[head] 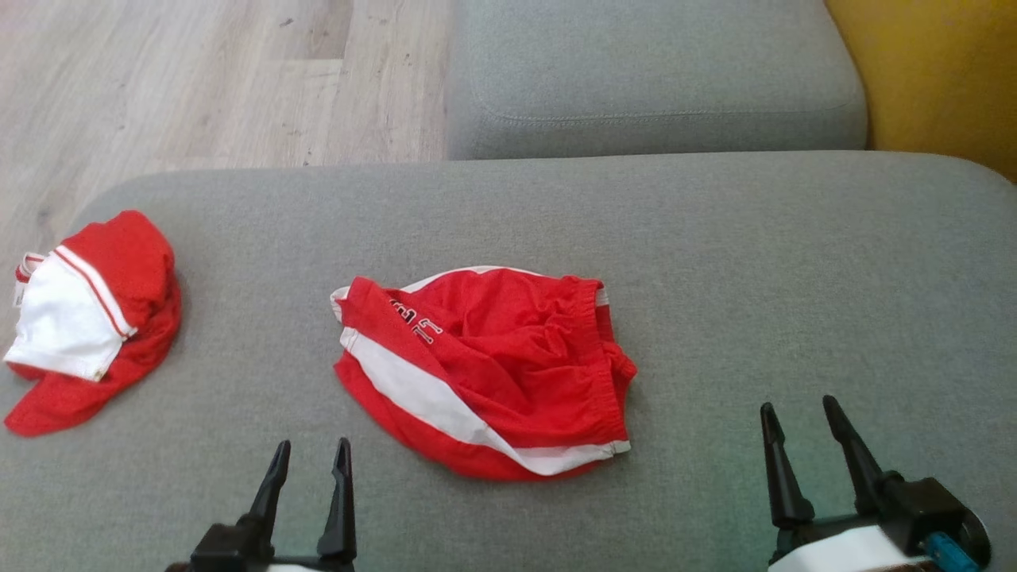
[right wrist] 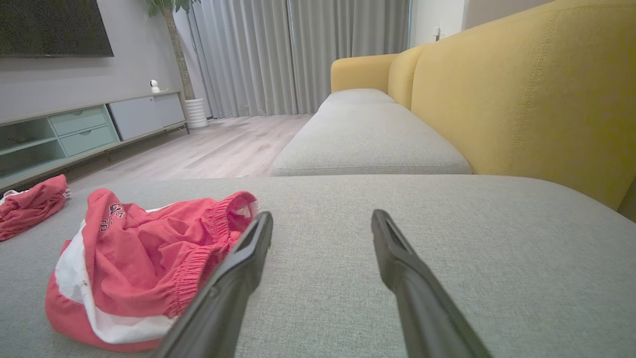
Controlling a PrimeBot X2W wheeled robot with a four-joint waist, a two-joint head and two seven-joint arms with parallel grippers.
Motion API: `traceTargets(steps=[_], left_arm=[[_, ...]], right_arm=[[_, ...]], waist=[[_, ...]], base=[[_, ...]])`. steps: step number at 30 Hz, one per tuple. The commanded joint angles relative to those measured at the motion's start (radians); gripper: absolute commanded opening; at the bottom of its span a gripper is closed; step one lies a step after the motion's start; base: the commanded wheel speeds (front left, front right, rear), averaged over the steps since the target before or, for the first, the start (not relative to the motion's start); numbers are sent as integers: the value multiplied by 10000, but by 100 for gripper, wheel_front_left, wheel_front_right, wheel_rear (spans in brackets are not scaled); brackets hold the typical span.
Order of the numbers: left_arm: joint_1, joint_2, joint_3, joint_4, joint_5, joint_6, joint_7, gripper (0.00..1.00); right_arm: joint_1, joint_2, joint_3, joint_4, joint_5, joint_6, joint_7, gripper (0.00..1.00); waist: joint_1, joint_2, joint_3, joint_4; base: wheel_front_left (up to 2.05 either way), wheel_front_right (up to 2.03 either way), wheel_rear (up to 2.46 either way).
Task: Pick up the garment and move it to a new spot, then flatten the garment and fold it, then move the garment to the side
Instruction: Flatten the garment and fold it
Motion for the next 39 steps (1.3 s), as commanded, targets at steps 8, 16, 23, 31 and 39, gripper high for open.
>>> traceTargets(steps=[8, 16, 23, 31, 39], left_arm=[[-100, 228, 487, -589, -113, 238, -10, 100], [-89, 286, 461, -635, -176, 307, 123, 100], [-114, 306, 442, -672, -257, 321, 160, 100], [-221, 290, 259, -747, -214, 298, 229, 100], [-349, 305, 100, -749, -177, 291, 296, 100]], right_arm=[[-351, -72, 355, -6, 18, 75, -108, 100], [-433, -72, 355, 204, 21, 75, -118, 100], [-466, -72, 494, 299, -12, 75, -117, 100], [-808, -72, 1321, 923, -601, 75, 193, 100], [-1923, -72, 2157, 2963, -995, 75, 378, 100]], waist=[[1, 0, -34, -38], [1, 0, -13, 5], [1, 0, 26, 69], [1, 0, 243, 466], [1, 0, 531, 1198]], base=[[0, 0, 0], [0, 0, 0], [0, 0, 0], [0, 0, 0], [0, 0, 0]])
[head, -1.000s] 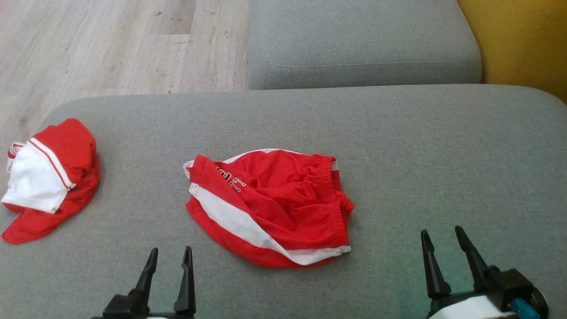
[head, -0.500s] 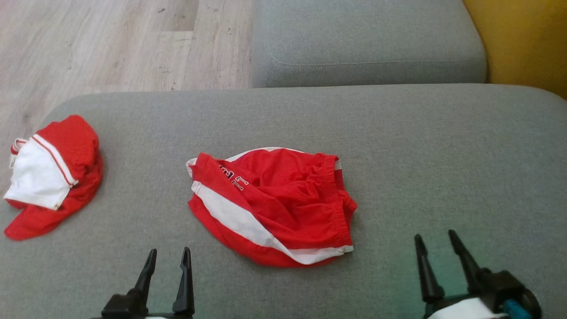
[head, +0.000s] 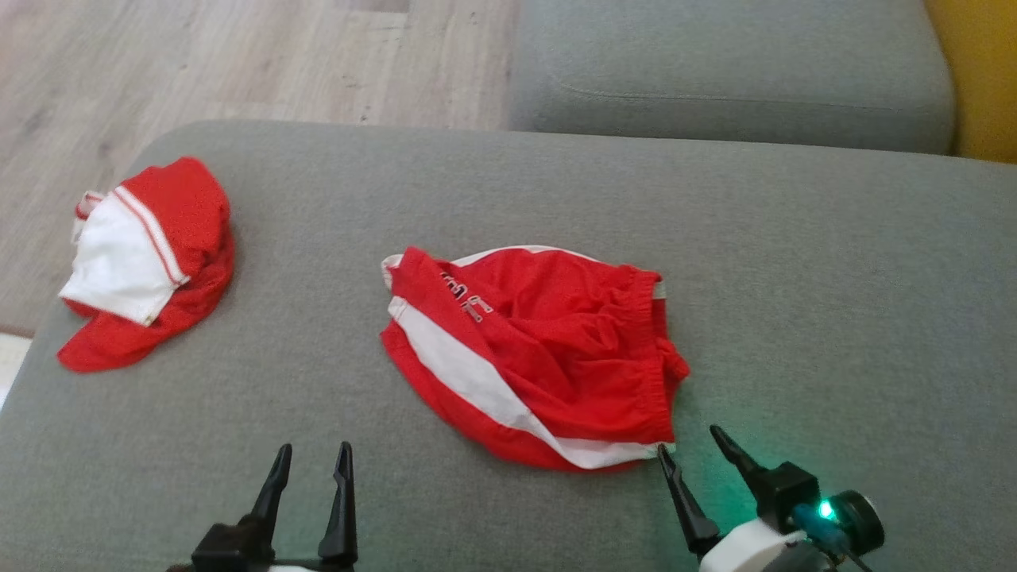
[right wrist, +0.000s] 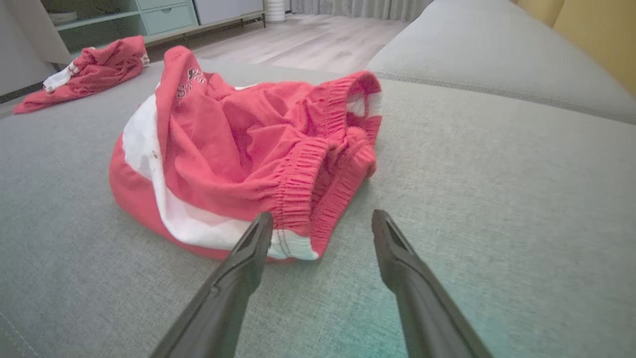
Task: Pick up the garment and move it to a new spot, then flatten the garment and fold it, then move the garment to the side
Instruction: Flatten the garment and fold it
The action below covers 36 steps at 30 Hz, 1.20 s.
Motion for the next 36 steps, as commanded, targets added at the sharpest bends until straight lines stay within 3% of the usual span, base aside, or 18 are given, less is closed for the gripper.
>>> traceTargets(steps=[1, 7, 16, 20, 21, 23, 25, 36], left_arm=[[-562, 105, 269, -309, -20, 38, -33, 100], [-570, 122, 217, -265, -26, 58, -41, 100], [-526, 182, 199, -299, -66, 112, -62, 100], [-526, 197, 154, -306, -71, 126, -46, 100], [-527, 201, 143, -308, -72, 128, -43, 100], [-531, 211, 126, -314, -75, 136, -38, 100], [-532, 221, 111, -313, -81, 147, -30, 100], [-1096, 212, -145, -43, -138, -149, 217, 100]], right_arm=[[-500, -60, 287, 77, -88, 75, -70, 100], [-1026, -60, 570, 1347, 105, 75, -198, 100], [-1656, -60, 1047, 2265, 176, 75, -500, 100], [-1904, -60, 1358, 2518, 195, 75, -544, 72], [-1968, -60, 1426, 2590, 223, 75, -551, 50], [-2098, -60, 1558, 2757, 289, 75, -562, 28], [-2204, -60, 1680, 2852, 377, 75, -570, 0], [-2149, -203, 821, 2387, 377, 75, -592, 0]], waist=[[-1, 0, 82, 175], [-1, 0, 132, 428], [-1, 0, 164, 414], [-1, 0, 178, 357], [-1, 0, 186, 345], [-1, 0, 201, 321], [-1, 0, 211, 295], [-1, 0, 330, -19]], base=[[0, 0, 0], [0, 0, 0], [0, 0, 0], [0, 0, 0], [0, 0, 0], [0, 0, 0], [0, 0, 0], [0, 0, 0]])
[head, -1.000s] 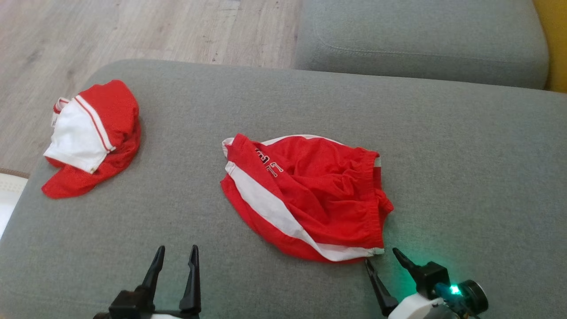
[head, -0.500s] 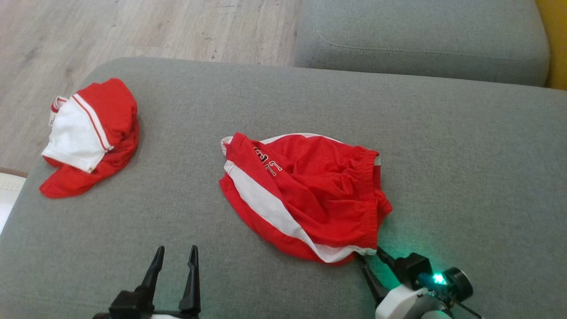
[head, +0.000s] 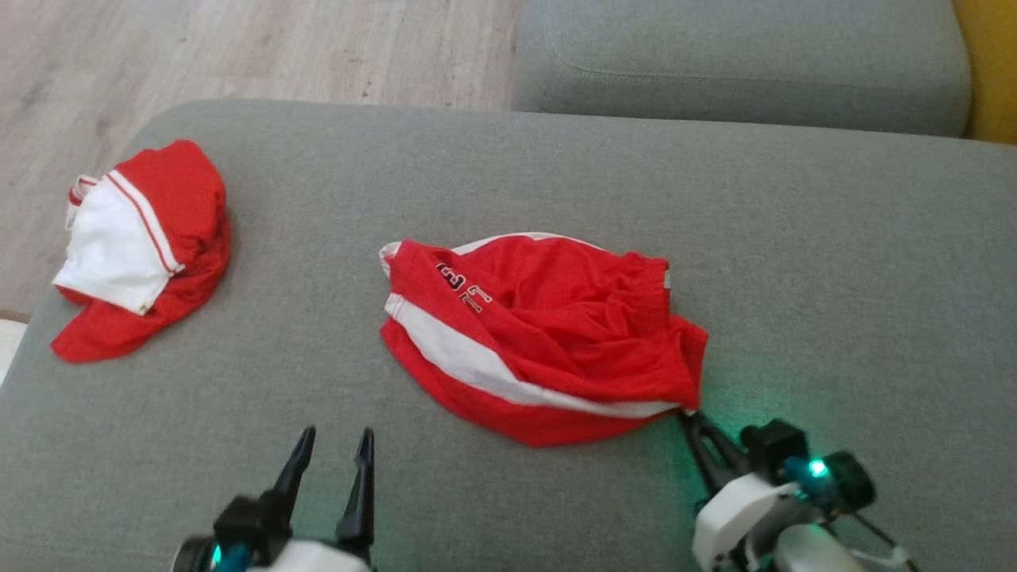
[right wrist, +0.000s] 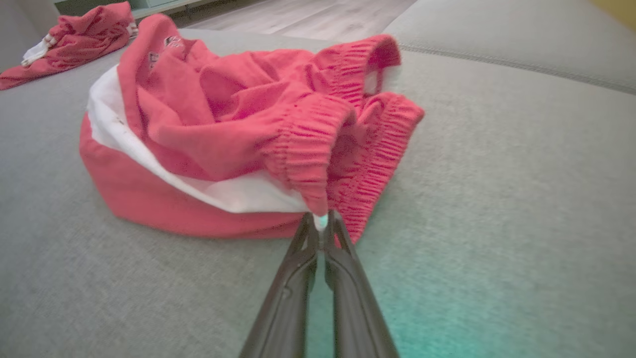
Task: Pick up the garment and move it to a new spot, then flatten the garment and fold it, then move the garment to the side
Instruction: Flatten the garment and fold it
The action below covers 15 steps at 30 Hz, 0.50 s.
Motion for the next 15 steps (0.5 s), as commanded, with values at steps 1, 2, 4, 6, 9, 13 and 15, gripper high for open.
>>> traceTargets(steps=[1, 2, 4, 6, 9, 13, 15], left_arm=[[-724, 119, 297, -227, -28, -28, 16, 100], [-914, 114, 227, -91, -7, -103, 110, 100], [-1311, 82, 107, 225, 13, -250, 291, 100], [-1701, -2, 34, 601, -45, -401, 449, 100], [-2274, -127, -75, 1294, -144, -662, 675, 100], [-3012, -315, -131, 2345, -339, -989, 912, 100], [-3339, -422, -99, 2838, -476, -1128, 961, 100]], right_arm=[[-214, -142, 72, -338, -86, 75, -136, 0], [-193, -205, -100, -464, -114, 75, -137, 0], [-175, -338, -434, -667, -159, 75, -137, 0], [-205, -480, -686, -774, -220, 75, -137, 0], [-314, -633, -933, -862, -353, 75, -135, 0], [-523, -764, -967, -949, -430, 75, -95, 0], [-628, -807, -931, -1001, -436, 75, -75, 0]], waist=[[0, 0, 41, -52], [0, 0, 74, -99], [0, 0, 160, -207], [0, 0, 267, -311], [0, 0, 470, -453], [0, 0, 765, -650], [0, 0, 914, -744]], base=[[0, 0, 0], [0, 0, 0], [0, 0, 0], [0, 0, 0], [0, 0, 0], [0, 0, 0], [0, 0, 0]])
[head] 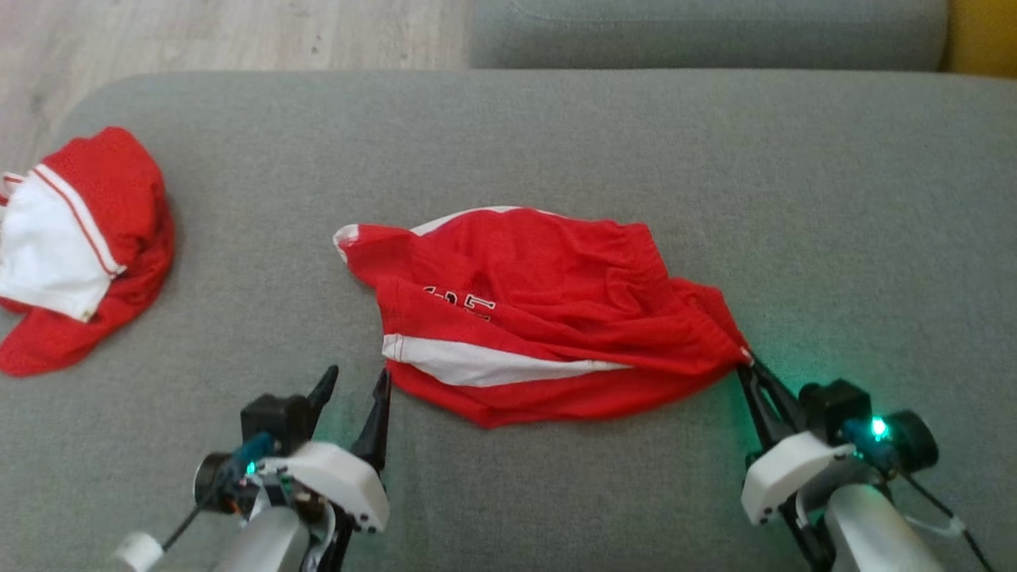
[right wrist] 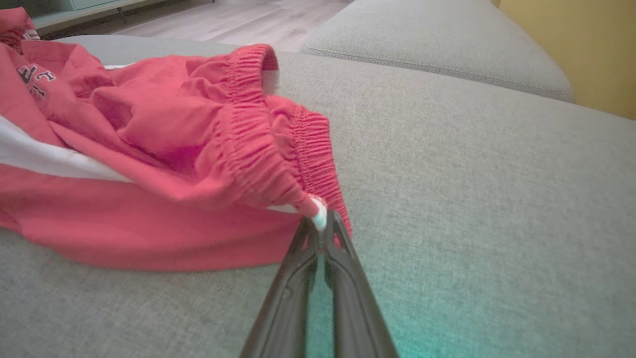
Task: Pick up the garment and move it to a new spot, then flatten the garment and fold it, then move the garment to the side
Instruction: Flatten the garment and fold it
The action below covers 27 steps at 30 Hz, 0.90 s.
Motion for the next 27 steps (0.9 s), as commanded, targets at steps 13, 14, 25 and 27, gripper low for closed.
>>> traceTargets(steps=[13, 14, 25, 27], left_arm=[[-1892, -334, -71, 1264, -1215, -1136, 173, 100], [-1896, -326, -140, 1206, -1290, -1154, 137, 100], [-1535, 165, -1019, -11, -2216, -1183, 476, 100], [-1503, 304, -946, -55, -2162, -957, 484, 100]], right_arm=[[-765, -144, 355, -450, -104, 75, -56, 0], [-781, -136, 357, -444, -105, 75, -58, 0], [-857, -48, 214, -358, -143, 75, -84, 0], [-858, -31, 196, -347, -154, 75, -89, 0]], waist=[[-1, 0, 764, -451], [-1, 0, 780, -461], [-1, 0, 857, -504], [-1, 0, 863, -512]], base=[[0, 0, 0], [0, 0, 0], [0, 0, 0], [0, 0, 0]])
